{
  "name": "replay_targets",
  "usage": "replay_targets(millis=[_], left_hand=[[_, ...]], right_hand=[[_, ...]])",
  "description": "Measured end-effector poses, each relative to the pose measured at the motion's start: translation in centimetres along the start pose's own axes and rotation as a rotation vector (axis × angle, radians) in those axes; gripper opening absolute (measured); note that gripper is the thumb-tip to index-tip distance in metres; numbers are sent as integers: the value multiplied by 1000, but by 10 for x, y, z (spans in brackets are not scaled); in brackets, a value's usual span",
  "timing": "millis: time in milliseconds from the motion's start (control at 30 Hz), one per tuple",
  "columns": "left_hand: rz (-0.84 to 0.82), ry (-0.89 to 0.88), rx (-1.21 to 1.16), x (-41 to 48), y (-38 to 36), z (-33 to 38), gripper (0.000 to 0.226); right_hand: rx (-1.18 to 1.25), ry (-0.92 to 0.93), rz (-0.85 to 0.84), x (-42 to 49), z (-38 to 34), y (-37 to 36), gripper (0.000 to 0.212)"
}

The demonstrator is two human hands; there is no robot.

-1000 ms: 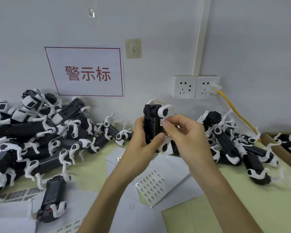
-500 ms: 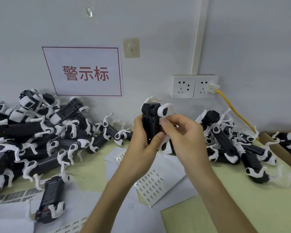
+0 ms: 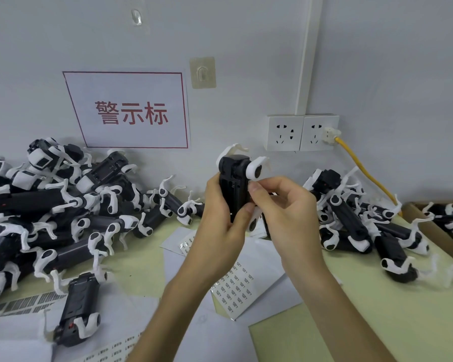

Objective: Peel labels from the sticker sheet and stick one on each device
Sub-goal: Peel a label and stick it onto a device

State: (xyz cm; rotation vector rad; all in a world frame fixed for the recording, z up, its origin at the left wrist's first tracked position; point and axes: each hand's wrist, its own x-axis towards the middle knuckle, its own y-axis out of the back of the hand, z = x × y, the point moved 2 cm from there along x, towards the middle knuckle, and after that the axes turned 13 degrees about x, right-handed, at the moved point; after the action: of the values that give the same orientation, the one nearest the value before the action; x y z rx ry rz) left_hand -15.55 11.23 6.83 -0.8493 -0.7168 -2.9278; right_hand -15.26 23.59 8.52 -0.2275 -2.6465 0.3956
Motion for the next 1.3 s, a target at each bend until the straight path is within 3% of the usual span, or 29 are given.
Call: replay_targets(millis=[300,500,633,767,967,1300], left_hand=[[-64,-10,-4,-1,5,0,43],[-200,119,-209,-3,12,-7,39],[-221,179,-379,-4,14,-6,44],[-300,199,-512,-7,16,-3,38],[-352,155,-408,-10,15,-1,45],[-383,152,-313,-9,27,1,47]], right_hand=[[153,-166,-38,6,0,6,10],[36,-241,-44,11,5,13,41],[55,-318,-243,11,7,10,29],[155,-293,-310,13,2,13,20],[78,-152,-347,11,1,12,30],[244,-232,-348,13,12,9,25]])
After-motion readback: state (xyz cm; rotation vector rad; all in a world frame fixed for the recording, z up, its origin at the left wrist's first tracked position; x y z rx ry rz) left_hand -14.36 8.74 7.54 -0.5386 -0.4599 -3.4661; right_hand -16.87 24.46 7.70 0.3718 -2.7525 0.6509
